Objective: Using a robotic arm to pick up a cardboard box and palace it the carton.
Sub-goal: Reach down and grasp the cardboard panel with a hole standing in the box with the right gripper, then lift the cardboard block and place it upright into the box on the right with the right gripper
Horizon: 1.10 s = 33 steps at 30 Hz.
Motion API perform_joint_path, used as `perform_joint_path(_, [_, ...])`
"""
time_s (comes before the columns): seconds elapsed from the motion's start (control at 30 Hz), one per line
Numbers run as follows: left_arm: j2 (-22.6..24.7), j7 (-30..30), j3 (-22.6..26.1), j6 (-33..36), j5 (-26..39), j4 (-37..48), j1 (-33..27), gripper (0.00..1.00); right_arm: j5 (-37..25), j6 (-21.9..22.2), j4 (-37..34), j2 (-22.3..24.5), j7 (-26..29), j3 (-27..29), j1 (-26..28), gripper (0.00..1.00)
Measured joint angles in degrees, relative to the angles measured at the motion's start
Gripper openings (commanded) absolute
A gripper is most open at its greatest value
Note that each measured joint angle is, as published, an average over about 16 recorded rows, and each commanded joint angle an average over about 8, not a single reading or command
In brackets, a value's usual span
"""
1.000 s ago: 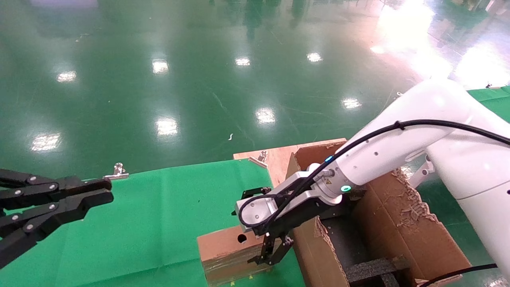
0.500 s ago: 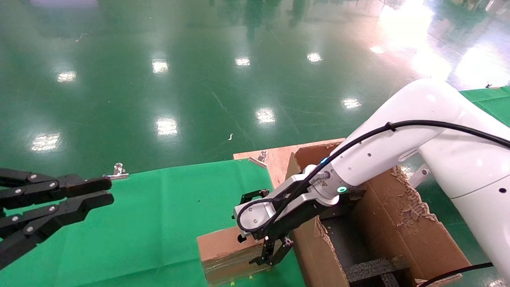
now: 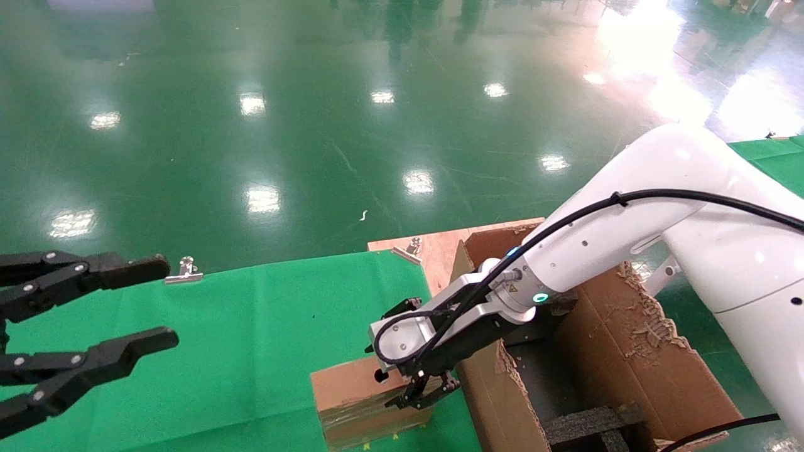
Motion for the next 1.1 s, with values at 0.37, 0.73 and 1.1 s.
perform_joint_path(0.37, [0.0, 0.0, 0.0, 0.0, 0.0, 0.0, 0.0, 1.0, 0.1, 0.1, 0.0, 0.1, 0.0, 0.1, 0.0, 0.0])
perform_joint_path(0.73, [0.0, 0.0, 0.0, 0.0, 0.0, 0.0, 0.0, 1.0, 2.3, -0.6, -4.0, 0.7, -2.9, 0.1, 4.1, 0.0])
perform_joint_path(1.1, [0.0, 0.0, 0.0, 0.0, 0.0, 0.0, 0.0, 1.0, 8.4, -1.8, -16.6, 2.0, -11.4, -3.3, 17.8, 0.0])
